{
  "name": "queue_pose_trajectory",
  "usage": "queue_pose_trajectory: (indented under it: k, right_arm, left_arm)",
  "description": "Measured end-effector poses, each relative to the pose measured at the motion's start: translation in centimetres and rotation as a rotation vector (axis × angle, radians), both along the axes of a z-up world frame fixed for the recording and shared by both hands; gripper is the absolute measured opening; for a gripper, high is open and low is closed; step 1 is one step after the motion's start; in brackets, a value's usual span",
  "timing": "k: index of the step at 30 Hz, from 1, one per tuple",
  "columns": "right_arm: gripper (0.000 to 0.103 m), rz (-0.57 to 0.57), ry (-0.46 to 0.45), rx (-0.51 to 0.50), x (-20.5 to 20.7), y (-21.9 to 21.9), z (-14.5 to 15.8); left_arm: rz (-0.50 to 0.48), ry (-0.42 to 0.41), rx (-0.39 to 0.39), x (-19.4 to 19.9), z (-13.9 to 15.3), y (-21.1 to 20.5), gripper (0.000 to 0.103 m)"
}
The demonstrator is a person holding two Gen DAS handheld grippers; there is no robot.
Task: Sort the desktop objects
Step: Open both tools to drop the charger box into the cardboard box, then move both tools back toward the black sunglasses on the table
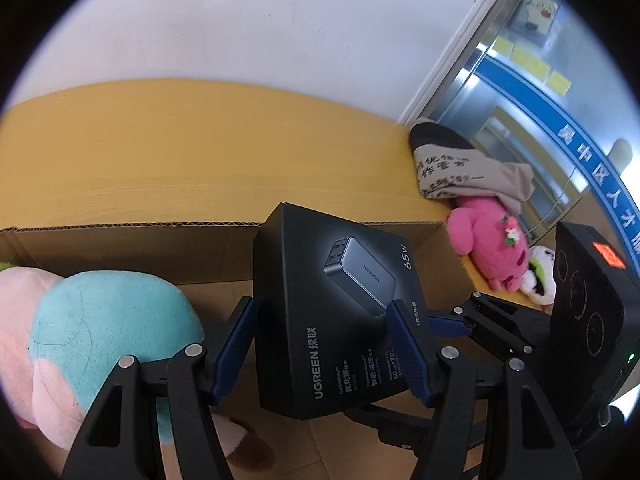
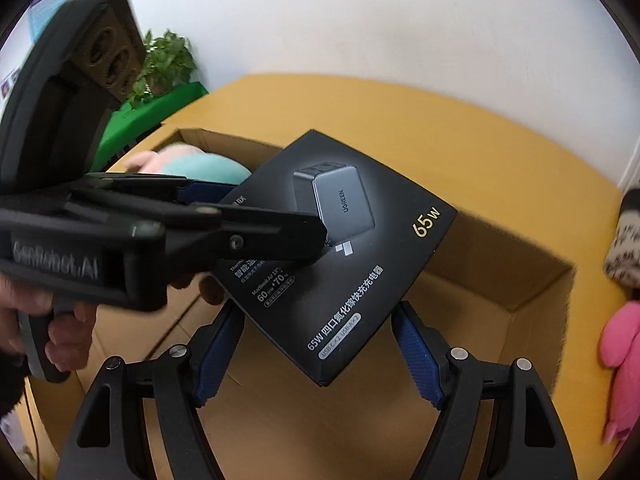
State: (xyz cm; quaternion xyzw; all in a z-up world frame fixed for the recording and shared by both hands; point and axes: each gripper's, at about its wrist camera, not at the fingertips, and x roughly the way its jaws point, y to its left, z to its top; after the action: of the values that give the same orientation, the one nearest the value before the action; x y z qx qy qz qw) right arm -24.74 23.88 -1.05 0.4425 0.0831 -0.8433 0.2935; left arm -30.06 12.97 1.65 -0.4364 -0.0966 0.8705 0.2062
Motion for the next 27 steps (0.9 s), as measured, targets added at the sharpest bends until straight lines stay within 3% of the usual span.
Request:
queue_pose_trajectory:
  k: [7,14,21,23,27]
  right_arm:
    - [0.079,-0.051,-0.076,0.069,-0.3,-0.5,-2.2]
    - [0.082,-0.134,-0.069,0.083,1.7,2.2,-0.2]
    - [0.094,-0.126,0.063,0.007,9.1,4.8,6.9]
    - [0.097,-0.105,0.125,-0.008,11.9,4.5,9.5]
    - [0.102,-0.122,0.261,-0.020,17.4,4.8,13.7]
  left_arm:
    - [0.004,0.009,-0.125,0.5,-0.3,1.2,0.064]
    - [0.049,0.056,-0.082,3.1,2.4,-1.5,0.064]
    - [0.036,0.210,-0.057,11.4,8.5,-4.2,0.067]
    - [0.032,0.274,-0.066,14.7,10.3,-4.7,0.077]
    - [0.044,0.375,-0.087,21.2,12.7,-5.4,0.079]
